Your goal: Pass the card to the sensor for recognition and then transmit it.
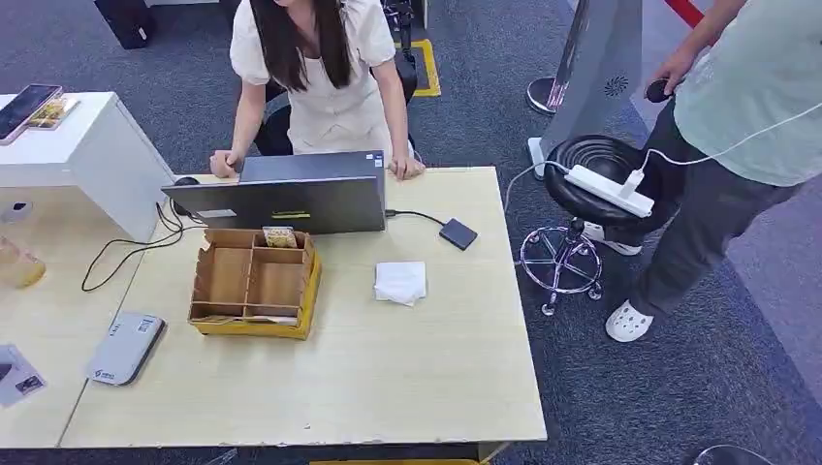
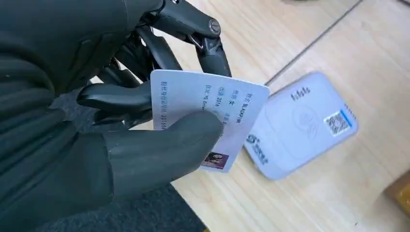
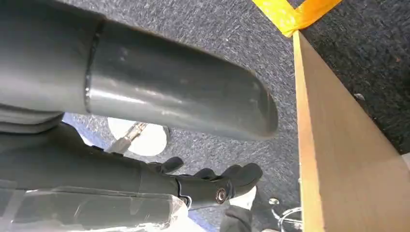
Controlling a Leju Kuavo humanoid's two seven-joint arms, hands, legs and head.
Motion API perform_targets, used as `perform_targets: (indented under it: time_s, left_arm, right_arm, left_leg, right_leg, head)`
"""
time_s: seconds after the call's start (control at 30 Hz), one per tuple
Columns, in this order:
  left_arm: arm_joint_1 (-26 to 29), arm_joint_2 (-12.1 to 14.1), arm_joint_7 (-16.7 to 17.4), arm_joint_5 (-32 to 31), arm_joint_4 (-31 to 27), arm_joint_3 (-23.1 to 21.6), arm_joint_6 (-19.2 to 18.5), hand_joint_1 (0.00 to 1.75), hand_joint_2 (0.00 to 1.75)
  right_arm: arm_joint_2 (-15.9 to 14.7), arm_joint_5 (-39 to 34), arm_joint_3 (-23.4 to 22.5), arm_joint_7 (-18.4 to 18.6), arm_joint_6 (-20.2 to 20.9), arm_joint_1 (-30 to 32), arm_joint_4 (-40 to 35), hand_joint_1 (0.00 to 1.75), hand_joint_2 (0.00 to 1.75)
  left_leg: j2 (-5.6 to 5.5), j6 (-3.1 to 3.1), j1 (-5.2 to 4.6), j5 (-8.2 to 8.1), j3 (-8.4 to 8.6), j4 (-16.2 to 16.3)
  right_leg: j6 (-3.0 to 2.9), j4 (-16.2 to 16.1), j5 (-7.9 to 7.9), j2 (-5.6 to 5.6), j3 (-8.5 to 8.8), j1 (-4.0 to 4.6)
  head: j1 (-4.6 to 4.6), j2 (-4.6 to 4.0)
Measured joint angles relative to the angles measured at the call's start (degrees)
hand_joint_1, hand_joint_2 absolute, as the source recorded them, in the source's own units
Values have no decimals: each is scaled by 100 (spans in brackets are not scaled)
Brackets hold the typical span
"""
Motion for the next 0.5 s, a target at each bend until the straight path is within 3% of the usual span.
perform_targets:
  time_s: [0.3, 0.5]
  left_arm:
    - [319, -28, -44, 20, -243, -39, 50, 175, 175]
    - [293, -179, -184, -63, -245, -182, 164, 175, 175]
  right_arm:
    - [0, 50, 52, 2, 20, -36, -31, 0, 0]
    - [0, 74, 85, 15, 22, -45, -37, 0, 0]
  left_leg:
    - [-5, 0, 1, 0, -2, 0]
    - [-9, 0, 1, 0, -2, 0]
  right_leg:
    - [0, 0, 0, -6, 0, 0]
    - [0, 0, 0, -10, 1, 0]
  head:
    - [0, 0]
    - [0, 0]
